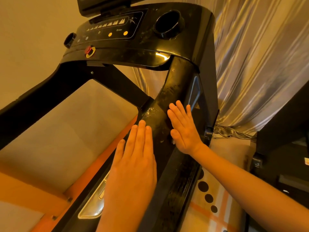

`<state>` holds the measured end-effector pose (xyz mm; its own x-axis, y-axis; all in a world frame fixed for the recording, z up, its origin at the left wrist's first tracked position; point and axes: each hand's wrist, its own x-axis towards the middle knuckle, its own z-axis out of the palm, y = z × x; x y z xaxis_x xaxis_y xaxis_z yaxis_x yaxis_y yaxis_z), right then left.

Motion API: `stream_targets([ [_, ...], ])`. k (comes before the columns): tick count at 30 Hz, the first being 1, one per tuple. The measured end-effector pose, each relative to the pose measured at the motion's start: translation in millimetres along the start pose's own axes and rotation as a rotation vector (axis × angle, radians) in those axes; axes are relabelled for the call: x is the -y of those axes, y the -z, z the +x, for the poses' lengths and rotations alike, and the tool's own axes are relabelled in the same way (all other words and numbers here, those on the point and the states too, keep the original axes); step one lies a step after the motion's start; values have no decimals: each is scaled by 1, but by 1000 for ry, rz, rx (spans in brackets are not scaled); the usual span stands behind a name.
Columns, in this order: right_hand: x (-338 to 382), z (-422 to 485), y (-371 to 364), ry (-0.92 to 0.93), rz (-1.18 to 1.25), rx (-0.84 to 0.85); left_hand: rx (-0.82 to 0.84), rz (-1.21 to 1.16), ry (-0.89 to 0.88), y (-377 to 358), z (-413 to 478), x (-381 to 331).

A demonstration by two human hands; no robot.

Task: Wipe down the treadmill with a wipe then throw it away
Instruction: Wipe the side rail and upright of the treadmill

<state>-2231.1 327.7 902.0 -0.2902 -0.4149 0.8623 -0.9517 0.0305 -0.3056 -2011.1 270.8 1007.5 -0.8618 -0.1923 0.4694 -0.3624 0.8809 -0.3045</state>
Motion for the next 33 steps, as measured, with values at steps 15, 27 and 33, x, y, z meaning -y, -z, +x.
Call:
stream_targets([
  [15,-16,22,6,153,-73,46,28,42,-1,-3,-2,0],
  [27,1,47,20,110,-22,77,58,47,-4,0,-2,1],
  [33,14,33,2,-61,63,-63,14,24,-3,-1,-3,1],
])
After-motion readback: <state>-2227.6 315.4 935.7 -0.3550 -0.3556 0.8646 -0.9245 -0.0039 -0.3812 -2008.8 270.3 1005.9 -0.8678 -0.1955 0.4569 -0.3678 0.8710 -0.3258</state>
